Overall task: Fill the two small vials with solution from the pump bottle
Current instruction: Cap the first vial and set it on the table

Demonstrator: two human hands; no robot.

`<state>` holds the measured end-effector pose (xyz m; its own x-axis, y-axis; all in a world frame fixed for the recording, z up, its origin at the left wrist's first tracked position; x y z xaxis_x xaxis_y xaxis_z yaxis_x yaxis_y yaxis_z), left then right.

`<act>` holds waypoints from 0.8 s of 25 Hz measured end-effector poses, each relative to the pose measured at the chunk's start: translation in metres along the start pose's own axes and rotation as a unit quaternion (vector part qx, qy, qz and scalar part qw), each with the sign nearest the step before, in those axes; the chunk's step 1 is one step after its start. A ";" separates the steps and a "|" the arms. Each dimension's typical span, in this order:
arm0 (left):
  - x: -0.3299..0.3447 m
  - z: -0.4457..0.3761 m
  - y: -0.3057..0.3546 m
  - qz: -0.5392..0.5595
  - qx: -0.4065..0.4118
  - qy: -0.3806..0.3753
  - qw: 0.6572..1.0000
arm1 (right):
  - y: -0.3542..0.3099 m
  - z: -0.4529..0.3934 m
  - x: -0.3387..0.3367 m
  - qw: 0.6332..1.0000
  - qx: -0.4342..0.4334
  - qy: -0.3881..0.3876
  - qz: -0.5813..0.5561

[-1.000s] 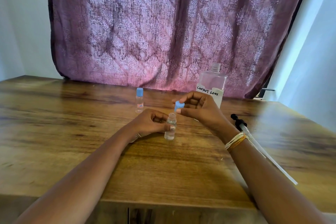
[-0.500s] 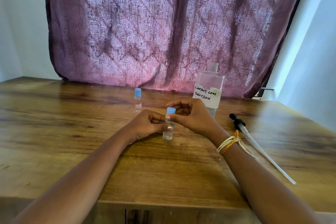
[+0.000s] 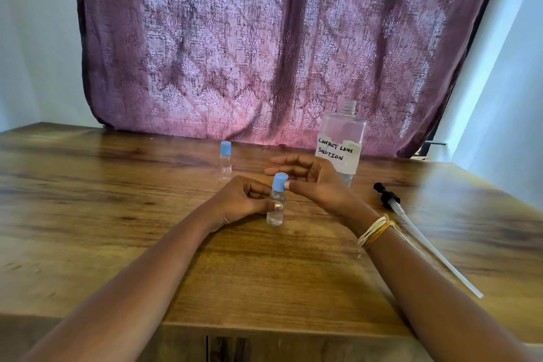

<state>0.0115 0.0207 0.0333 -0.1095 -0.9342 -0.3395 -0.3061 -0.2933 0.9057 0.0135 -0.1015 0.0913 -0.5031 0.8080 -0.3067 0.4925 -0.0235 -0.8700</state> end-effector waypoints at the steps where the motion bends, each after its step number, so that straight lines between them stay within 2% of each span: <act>1: 0.000 0.001 0.001 0.000 0.000 0.001 1.000 | 0.000 0.000 -0.002 0.999 0.000 0.024 0.026; 3: 0.001 0.001 0.003 -0.001 0.005 0.002 1.000 | 0.002 0.001 -0.004 0.995 0.006 0.072 0.068; 5: 0.000 0.002 0.005 -0.003 0.009 0.005 1.000 | 0.004 0.001 -0.003 0.993 0.014 0.088 0.082; 10: -0.001 0.001 0.001 -0.006 -0.008 0.007 1.000 | 0.000 0.002 -0.001 1.000 0.014 0.005 -0.023; 16: 0.002 0.003 0.004 -0.002 0.005 -0.005 1.000 | 0.007 0.002 -0.007 0.996 0.031 0.084 0.026; 20: 0.000 0.002 0.002 -0.007 0.000 -0.002 1.000 | 0.010 0.000 -0.003 0.999 0.034 0.022 -0.019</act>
<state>0.0094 0.0202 0.0345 -0.1083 -0.9295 -0.3525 -0.3085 -0.3056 0.9008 0.0198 -0.1039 0.0834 -0.4884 0.8341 -0.2564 0.4228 -0.0308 -0.9057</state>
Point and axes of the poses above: each hand's wrist, its own z-axis away from the middle knuckle, its own x-axis out of the palm, y = z × x, the point moved 9 cm from there along -z, towards the middle knuckle
